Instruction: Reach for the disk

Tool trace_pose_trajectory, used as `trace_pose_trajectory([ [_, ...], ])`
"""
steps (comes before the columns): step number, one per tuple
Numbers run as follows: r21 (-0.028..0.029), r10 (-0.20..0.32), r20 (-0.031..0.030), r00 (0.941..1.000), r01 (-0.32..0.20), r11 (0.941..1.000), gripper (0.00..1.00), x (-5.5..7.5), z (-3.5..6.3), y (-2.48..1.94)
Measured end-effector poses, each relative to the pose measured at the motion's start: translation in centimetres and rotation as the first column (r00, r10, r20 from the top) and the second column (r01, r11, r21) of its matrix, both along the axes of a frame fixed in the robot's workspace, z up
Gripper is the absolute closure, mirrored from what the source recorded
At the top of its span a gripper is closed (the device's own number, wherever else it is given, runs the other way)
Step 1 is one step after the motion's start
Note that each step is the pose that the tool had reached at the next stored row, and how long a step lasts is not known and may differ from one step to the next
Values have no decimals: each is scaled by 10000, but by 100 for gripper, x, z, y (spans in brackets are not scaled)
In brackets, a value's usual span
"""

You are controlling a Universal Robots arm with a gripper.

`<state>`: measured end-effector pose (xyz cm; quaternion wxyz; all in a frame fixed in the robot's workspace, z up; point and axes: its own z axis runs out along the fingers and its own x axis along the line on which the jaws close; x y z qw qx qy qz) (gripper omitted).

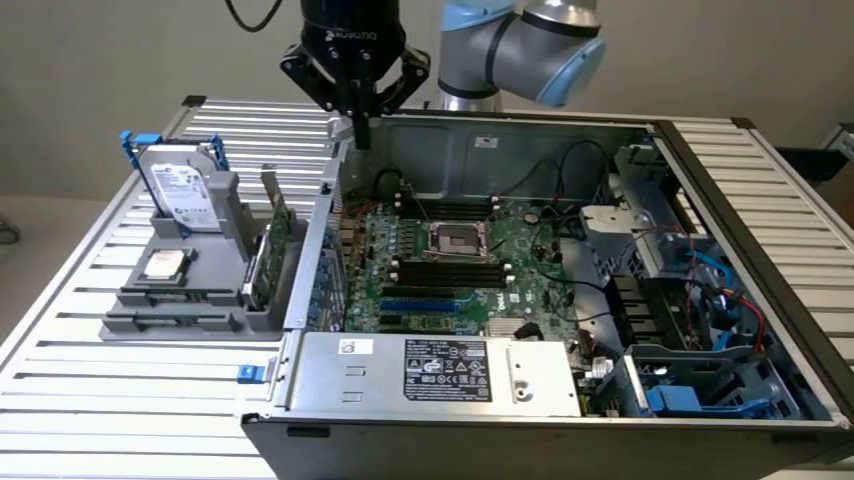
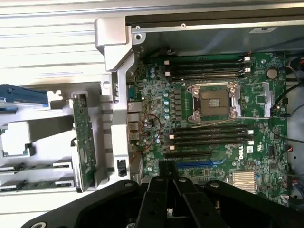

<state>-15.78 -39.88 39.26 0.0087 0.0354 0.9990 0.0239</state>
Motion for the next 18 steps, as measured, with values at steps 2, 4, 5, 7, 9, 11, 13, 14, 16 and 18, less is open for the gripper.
trace_pose_trajectory([
  [2, 1, 0, -11, 10000, 0, 10000, 89, -90, 0, 0],
  [4, 0, 0, -24, 10000, 0, 10000, 89, -182, 0, 0],
  [5, 1, 0, -29, 10000, 0, 10000, 89, -225, 0, 0],
  [7, 0, -1, -46, 10000, 1, 10000, 89, -319, 0, 0],
  [9, 0, 0, -62, 10000, 0, 10000, 89, -408, 0, 0],
  [11, 0, -1, -76, 10000, 1, 10000, 89, -499, 0, 0],
  [13, 0, 1, -84, 10000, -1, 10000, 89, -588, 0, 1],
  [14, -1, 0, -89, 10000, 0, 10000, 89, -637, 0, 4],
  [16, 1, 0, -90, 10000, 0, 10000, 89, -727, -2, 29],
  [18, 2, -1, -89, 10000, 1, 10000, 89, -817, -9, 70],
])
